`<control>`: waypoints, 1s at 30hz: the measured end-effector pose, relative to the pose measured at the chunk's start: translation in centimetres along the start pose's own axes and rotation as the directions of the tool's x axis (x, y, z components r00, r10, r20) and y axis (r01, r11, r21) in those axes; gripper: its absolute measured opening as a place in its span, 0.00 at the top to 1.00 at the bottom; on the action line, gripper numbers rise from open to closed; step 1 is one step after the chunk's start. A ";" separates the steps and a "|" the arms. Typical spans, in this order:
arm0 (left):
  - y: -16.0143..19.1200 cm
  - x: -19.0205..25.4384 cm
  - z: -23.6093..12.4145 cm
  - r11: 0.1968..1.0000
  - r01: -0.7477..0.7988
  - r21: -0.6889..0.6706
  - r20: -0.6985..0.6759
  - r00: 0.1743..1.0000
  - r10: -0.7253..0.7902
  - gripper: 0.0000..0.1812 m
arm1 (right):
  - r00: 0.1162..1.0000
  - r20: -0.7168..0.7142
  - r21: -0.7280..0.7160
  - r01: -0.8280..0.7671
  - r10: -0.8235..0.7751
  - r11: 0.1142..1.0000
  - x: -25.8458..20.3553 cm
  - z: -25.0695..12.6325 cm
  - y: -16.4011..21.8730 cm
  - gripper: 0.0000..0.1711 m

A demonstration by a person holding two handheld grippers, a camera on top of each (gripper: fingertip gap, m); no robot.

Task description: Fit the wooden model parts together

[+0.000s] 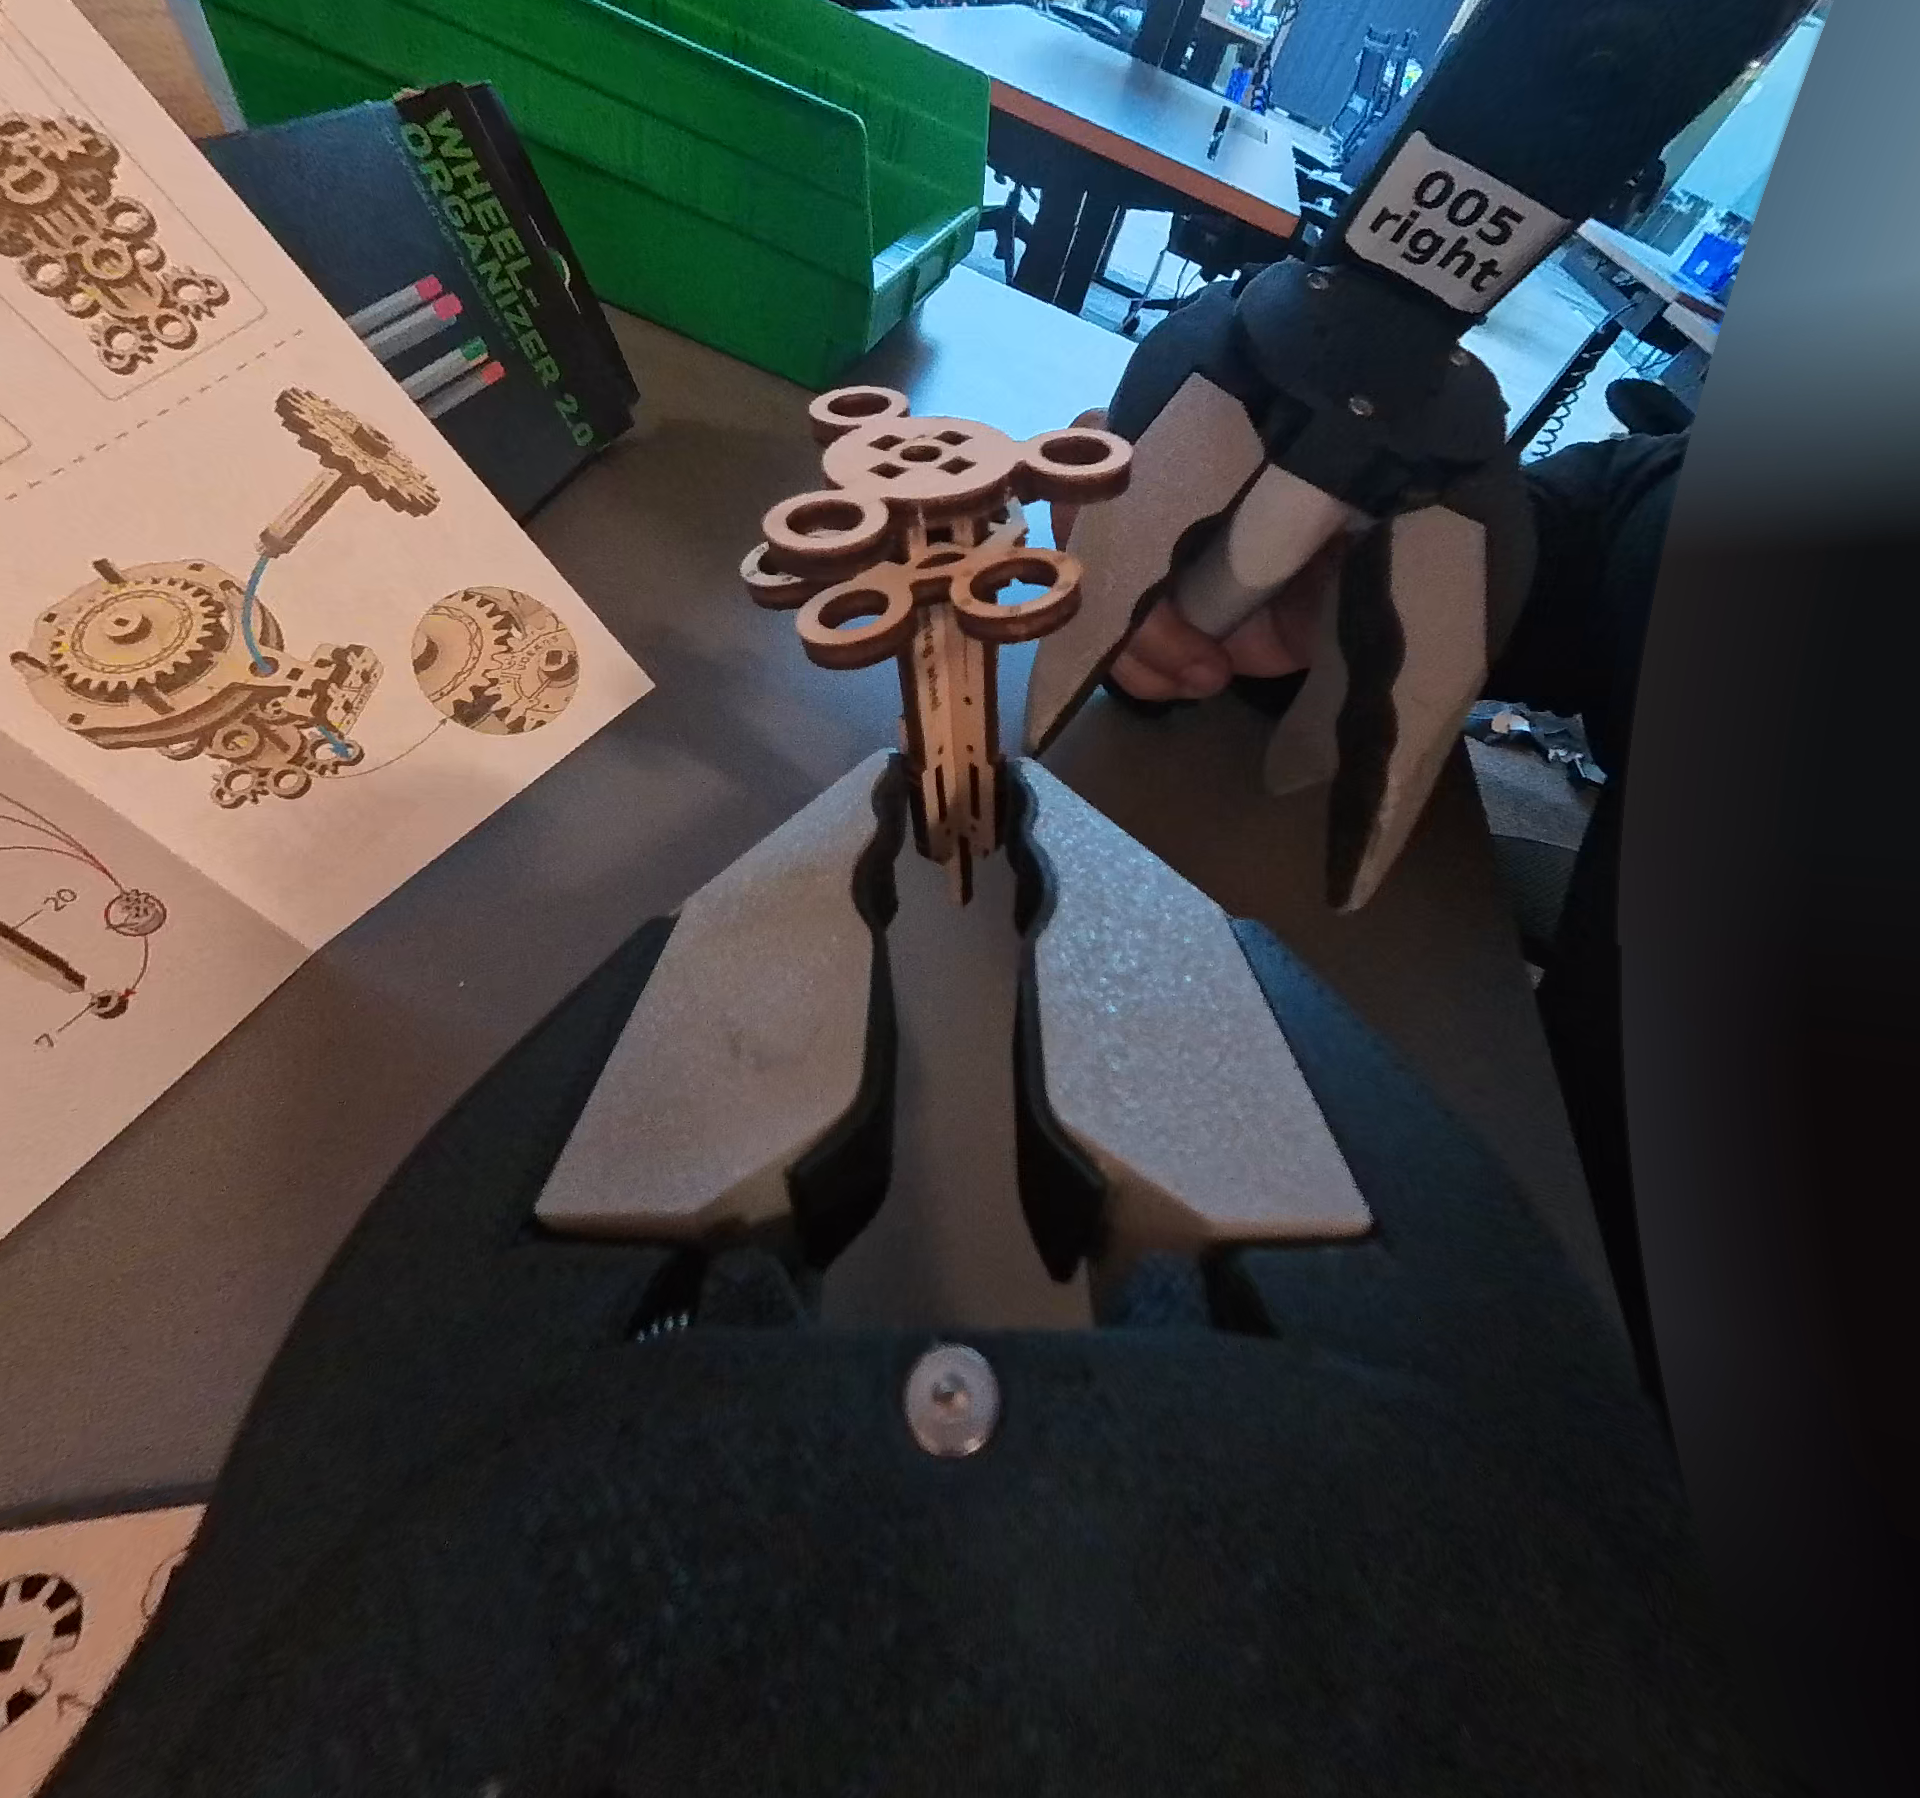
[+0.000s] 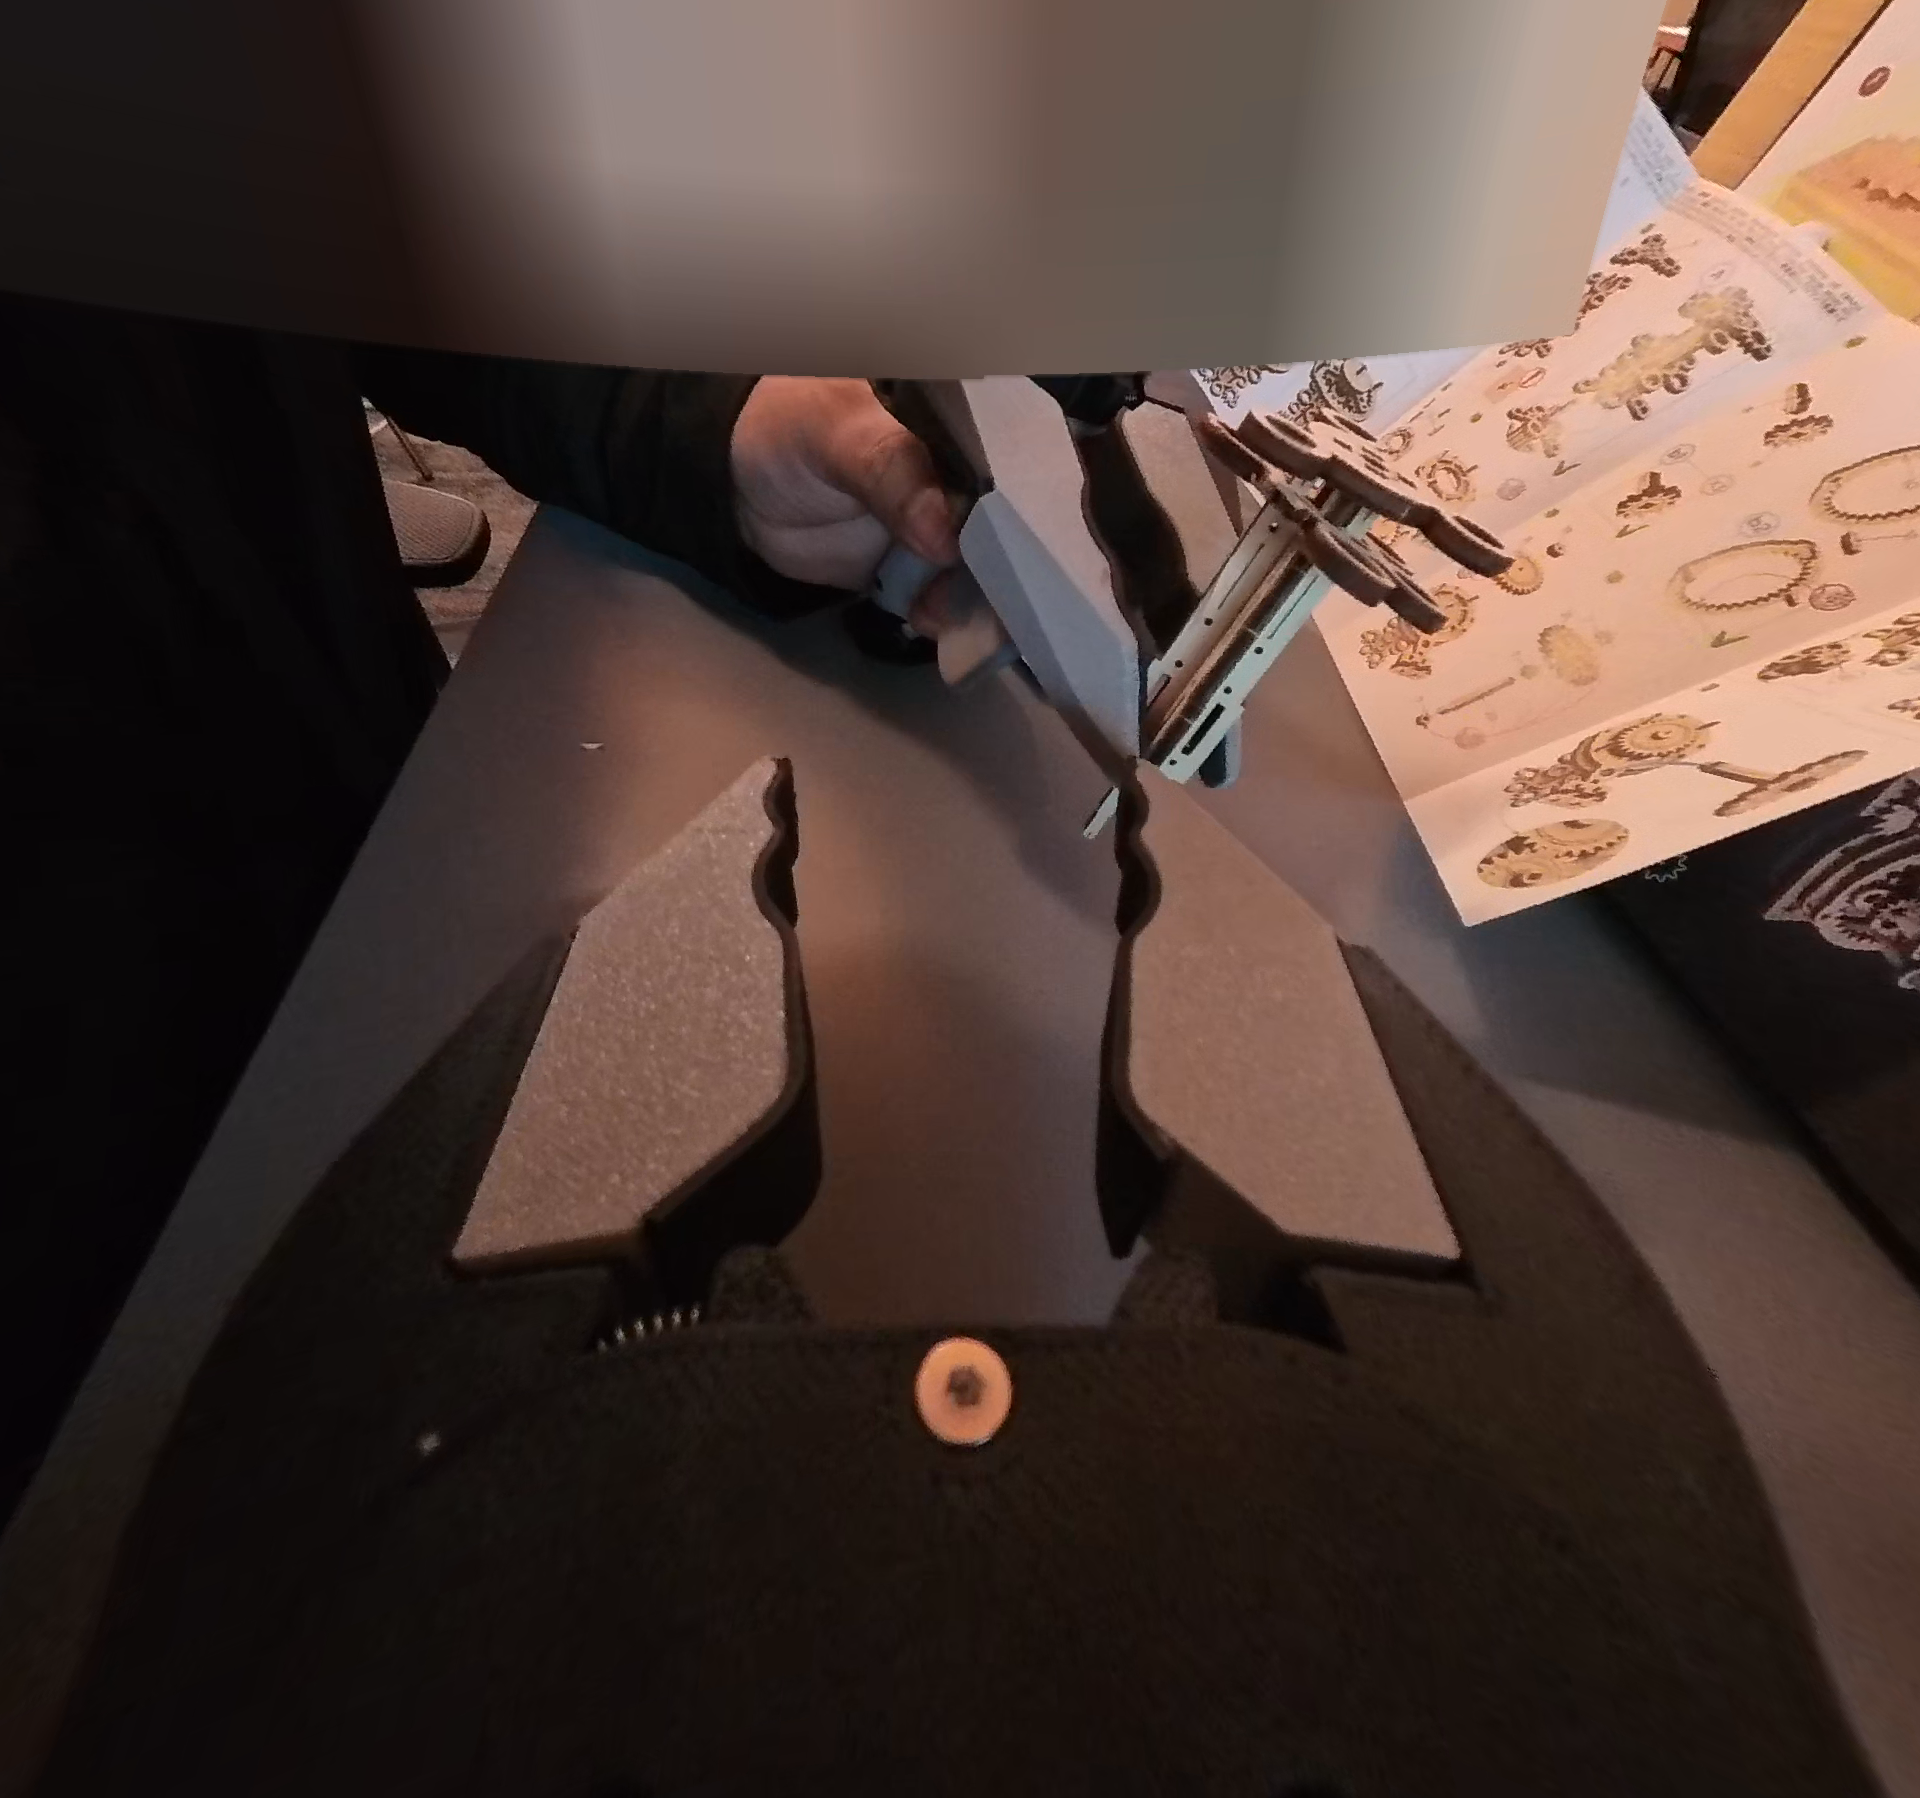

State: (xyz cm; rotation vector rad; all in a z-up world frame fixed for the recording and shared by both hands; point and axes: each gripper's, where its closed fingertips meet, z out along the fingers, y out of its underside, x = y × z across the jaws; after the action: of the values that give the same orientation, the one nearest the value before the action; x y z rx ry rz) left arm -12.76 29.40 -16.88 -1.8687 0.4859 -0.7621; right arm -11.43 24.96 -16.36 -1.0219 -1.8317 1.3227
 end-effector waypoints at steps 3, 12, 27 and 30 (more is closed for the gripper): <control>0.0 0.0 0.0 1.000 -0.004 -0.001 0.002 1.000 0.004 0.92 | 1.000 0.000 0.000 -0.001 0.001 1.000 0.0 0.0 0.0 0.66; 0.0 0.0 0.0 1.000 -0.002 -0.001 0.002 1.000 0.002 0.92 | 1.000 0.000 0.001 -0.002 0.002 1.000 0.0 0.0 0.0 0.66; -0.1 0.0 0.0 1.000 -0.003 0.003 0.006 1.000 0.003 0.92 | 1.000 0.000 0.001 -0.001 0.001 1.000 0.0 0.0 0.0 0.66; -0.2 -0.3 -0.1 1.000 -0.019 0.008 0.018 1.000 0.019 0.92 | 1.000 -0.004 -0.002 -0.003 0.003 1.000 0.2 0.0 0.1 0.66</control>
State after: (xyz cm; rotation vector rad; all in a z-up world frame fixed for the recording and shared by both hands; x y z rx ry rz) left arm -13.04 29.54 -16.76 -1.8598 0.4876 -0.7332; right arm -11.46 25.17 -16.42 -1.0284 -1.8296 1.3194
